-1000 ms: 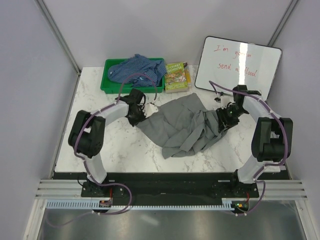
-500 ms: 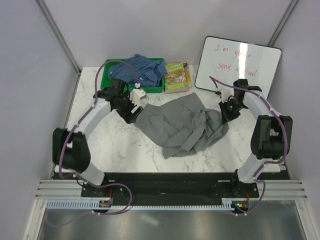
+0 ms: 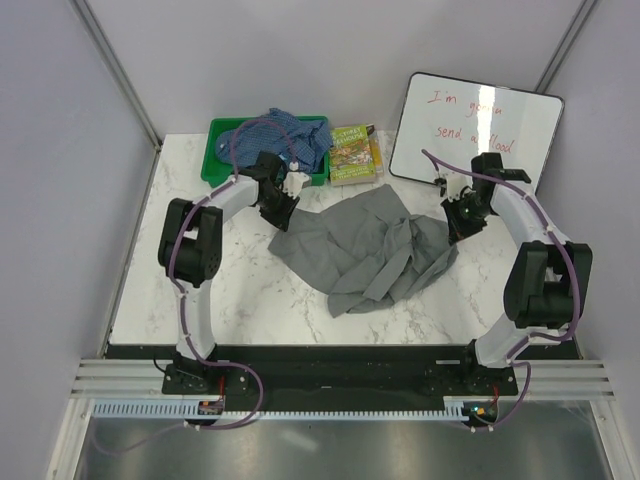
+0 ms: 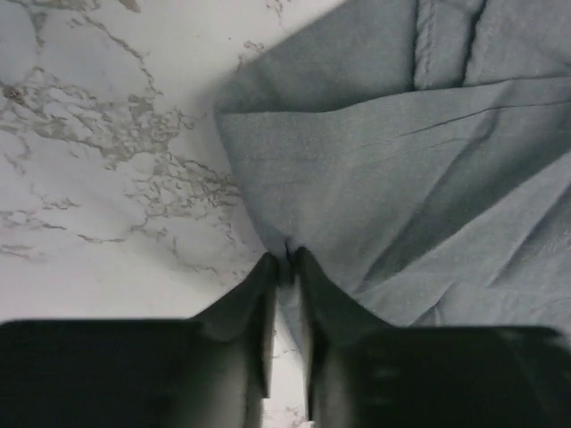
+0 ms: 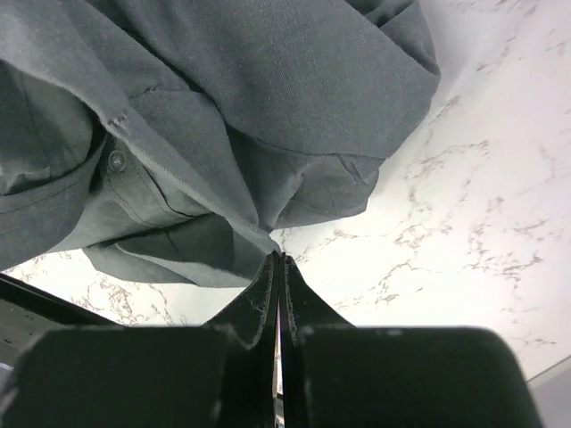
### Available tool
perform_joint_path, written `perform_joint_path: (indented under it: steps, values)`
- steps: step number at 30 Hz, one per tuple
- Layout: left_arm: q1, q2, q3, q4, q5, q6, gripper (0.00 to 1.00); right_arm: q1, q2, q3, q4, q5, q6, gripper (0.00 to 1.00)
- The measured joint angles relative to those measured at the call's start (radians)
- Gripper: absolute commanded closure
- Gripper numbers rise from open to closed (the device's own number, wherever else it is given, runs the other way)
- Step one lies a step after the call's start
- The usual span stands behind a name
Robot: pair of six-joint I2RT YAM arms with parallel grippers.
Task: Fold and stack the long sleeve shirts
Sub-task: Flatten the shirt out
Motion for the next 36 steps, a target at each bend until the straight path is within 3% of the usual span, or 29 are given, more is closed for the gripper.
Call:
perform_joint_path:
  steps: [3,7,12,15,18,21,24,26,27,28,29,31,32,34,36]
  values:
    - [0.007,-0.014,-0.027,-0.005,0.008,0.004,0.98,0.0,0.006,0.047,-0.019,0.004,0.0,1.0]
    - [0.072,-0.163,-0.149,-0.053,0.029,0.018,0.98,0.002,0.01,0.118,-0.033,0.005,-0.002,1.0]
    - [0.214,-0.507,-0.182,-0.188,0.054,0.114,0.98,0.014,0.022,0.203,-0.045,0.007,-0.002,1.0]
    - [0.211,-0.735,-0.183,-0.284,0.061,0.214,0.98,0.022,0.034,0.261,-0.052,0.011,-0.005,1.0]
    - [0.06,-0.93,-0.213,-0.402,0.093,0.321,0.98,0.026,0.067,0.361,-0.071,0.037,-0.018,1.0]
    - [-0.211,-1.048,-0.284,-0.512,0.152,0.357,0.98,0.026,0.097,0.46,-0.067,0.074,-0.038,1.0]
    - [-0.475,-1.037,-0.289,-0.563,0.237,0.322,0.98,0.026,0.108,0.523,-0.059,0.102,-0.054,1.0]
    - [-0.55,-0.983,-0.248,-0.585,0.32,0.285,0.98,0.026,0.107,0.535,-0.051,0.117,-0.067,1.0]
    - [-0.56,-0.938,-0.197,-0.591,0.362,0.257,0.98,0.026,0.107,0.531,-0.047,0.122,-0.072,0.95]
    - [-0.565,-0.888,-0.142,-0.579,0.396,0.231,0.98,0.026,0.107,0.523,-0.042,0.127,-0.077,0.83]
    - [-0.569,-0.85,-0.096,-0.57,0.417,0.214,0.98,0.026,0.107,0.501,-0.032,0.133,-0.08,0.56]
    - [-0.588,-0.765,0.031,-0.551,0.446,0.187,0.98,0.024,0.106,0.454,-0.032,0.139,-0.084,0.39]
    - [-0.602,-0.745,0.065,-0.537,0.451,0.187,0.98,0.022,0.106,0.428,-0.038,0.137,-0.093,0.24]
    - [-0.637,-0.747,0.053,-0.517,0.453,0.196,0.96,0.013,0.106,0.4,-0.065,0.127,-0.092,0.18]
    - [-0.692,-0.785,-0.054,-0.506,0.439,0.215,0.96,0.004,0.102,0.395,-0.089,0.108,-0.08,0.2]
